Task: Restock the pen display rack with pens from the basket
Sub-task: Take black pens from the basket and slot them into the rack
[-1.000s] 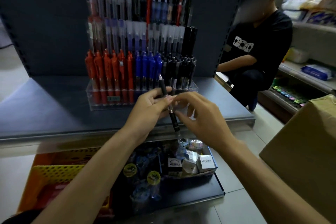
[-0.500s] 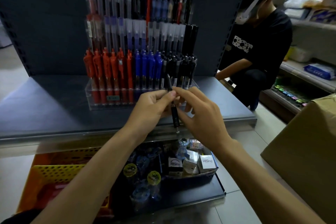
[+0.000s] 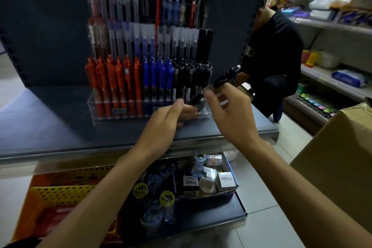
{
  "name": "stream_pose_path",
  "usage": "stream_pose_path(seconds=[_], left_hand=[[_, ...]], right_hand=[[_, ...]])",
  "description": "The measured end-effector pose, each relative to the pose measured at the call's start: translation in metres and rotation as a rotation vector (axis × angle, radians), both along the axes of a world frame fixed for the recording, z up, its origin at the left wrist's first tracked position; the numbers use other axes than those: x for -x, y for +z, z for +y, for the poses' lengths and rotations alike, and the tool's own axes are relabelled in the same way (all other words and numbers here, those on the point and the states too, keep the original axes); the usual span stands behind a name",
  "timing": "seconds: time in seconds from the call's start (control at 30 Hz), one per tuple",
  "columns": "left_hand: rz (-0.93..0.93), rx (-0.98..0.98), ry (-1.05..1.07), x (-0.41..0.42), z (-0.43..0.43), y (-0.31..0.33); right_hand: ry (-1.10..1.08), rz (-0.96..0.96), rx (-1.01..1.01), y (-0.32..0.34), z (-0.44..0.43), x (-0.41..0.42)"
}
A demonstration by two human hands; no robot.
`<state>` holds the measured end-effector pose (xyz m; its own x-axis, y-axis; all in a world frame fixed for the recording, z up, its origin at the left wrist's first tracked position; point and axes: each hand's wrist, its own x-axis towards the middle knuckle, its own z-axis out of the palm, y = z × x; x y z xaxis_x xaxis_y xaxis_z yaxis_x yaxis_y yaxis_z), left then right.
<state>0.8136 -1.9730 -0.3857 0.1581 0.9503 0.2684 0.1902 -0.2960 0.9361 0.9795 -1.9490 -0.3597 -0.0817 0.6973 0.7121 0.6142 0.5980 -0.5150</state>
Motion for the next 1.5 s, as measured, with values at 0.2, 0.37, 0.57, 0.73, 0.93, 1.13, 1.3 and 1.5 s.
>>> stream_pose_path(seconds=[0.2,0.37,0.57,0.73,0.93,1.13,1.3,1.5], left_hand=[[0.493,-0.238,0.059,0.005,0.003,-0.008],[0.809,-0.307,0.046,0.002,0.005,-0.013],[0.945,-0.328,0.043,-0.001,0.007,-0.019],[0.969,-0.36,0.054,-0.002,0.009,-0.021],[0.997,-0.39,0.053,-0.004,0.008,-0.024],[0.985,-0.395,0.07,-0.001,0.006,-0.022],[0.966,-0.375,0.074,0.002,0.004,-0.019],[0.966,-0.377,0.114,0.009,0.002,-0.019]], right_hand=[[-0.06,0.143,0.152,0.011,0.023,-0.016],[-0.1,0.12,0.19,0.017,0.041,-0.024],[-0.135,0.025,0.205,0.016,0.059,-0.026],[-0.161,-0.005,0.177,0.02,0.059,-0.023],[-0.224,-0.326,0.297,0.021,0.057,-0.018],[-0.27,-0.279,0.328,0.002,0.059,-0.014],[-0.269,-0.253,0.354,0.001,0.059,-0.017],[-0.282,-0.143,0.227,-0.007,0.058,-0.013]])
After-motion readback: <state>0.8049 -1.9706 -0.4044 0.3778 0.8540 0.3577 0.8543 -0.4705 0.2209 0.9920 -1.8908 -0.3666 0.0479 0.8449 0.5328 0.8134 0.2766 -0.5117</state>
